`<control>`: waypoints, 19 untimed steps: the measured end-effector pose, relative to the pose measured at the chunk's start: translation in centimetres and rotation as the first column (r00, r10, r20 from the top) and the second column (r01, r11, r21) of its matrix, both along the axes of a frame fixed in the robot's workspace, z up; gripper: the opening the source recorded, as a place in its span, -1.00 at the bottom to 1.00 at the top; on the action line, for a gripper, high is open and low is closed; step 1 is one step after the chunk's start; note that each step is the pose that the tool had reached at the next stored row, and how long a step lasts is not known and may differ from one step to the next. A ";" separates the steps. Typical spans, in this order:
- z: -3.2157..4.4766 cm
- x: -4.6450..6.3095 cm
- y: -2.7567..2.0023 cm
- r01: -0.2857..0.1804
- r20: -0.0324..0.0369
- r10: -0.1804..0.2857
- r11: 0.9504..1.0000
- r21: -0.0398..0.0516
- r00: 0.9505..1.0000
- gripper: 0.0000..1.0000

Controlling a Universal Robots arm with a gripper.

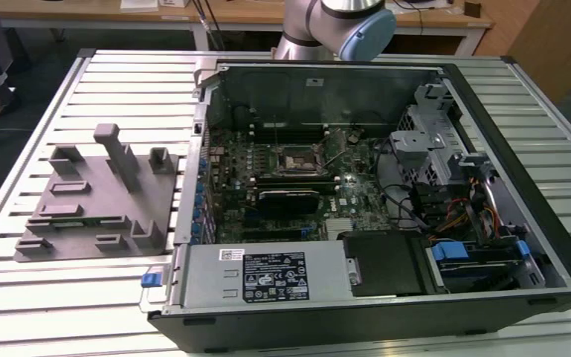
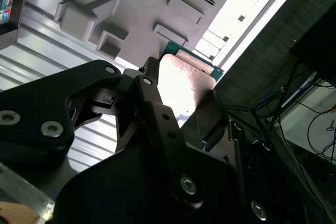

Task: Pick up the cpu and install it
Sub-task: 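Pick up the cpu and move it towards the insertion slot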

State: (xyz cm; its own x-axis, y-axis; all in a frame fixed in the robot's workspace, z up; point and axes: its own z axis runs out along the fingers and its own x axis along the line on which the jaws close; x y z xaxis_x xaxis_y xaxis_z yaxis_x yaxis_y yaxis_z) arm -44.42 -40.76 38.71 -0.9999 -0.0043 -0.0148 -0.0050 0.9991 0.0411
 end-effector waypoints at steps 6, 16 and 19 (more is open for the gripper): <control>0.00 0.5 0.00 0.000 0.000 0.000 1.000 0.000 1.000 0.05; 0.00 1.1 0.00 0.000 0.000 0.000 1.000 0.000 1.000 0.05; 0.00 1.3 0.00 0.000 0.000 0.000 1.000 0.000 1.000 0.05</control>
